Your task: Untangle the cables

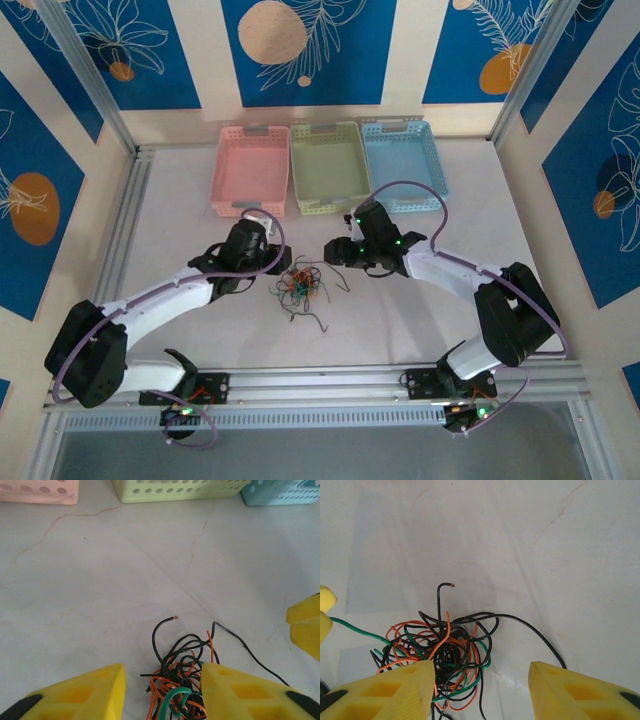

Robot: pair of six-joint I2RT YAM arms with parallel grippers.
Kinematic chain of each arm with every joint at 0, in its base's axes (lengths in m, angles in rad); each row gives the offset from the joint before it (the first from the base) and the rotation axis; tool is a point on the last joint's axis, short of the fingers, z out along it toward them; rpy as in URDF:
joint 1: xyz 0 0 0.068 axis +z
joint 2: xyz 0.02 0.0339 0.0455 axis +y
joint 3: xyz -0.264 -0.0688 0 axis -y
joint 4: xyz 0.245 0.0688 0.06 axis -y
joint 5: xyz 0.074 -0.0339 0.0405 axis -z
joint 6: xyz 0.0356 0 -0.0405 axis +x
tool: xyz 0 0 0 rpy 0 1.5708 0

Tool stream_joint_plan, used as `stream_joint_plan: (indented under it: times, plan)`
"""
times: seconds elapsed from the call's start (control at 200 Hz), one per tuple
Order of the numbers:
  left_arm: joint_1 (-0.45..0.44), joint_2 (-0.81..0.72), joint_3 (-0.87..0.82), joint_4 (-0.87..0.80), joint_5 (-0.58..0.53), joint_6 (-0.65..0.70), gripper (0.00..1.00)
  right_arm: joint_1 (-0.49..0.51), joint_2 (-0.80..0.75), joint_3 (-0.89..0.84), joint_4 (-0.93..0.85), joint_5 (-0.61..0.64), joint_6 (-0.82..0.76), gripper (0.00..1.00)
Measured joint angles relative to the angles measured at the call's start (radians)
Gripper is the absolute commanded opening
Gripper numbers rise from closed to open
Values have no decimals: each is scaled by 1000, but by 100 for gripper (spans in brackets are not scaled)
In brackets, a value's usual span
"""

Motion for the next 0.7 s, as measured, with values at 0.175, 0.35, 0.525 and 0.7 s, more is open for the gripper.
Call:
stream_joint_plan:
  times: [0.175,0.35,0.525,0.7]
  plan:
    - [0,0,0,2,0,-2,38,0,-3,-1,8,0,0,53]
    - [0,0,1,2,1,-2,36,0,-3,-1,10,0,0,53]
    - [0,0,17,0,1,-4,10,0,-3,-2,11,0,0,52]
    - [-1,-1,42,-11,4,-1,0,0,-4,-6,20,0,0,52]
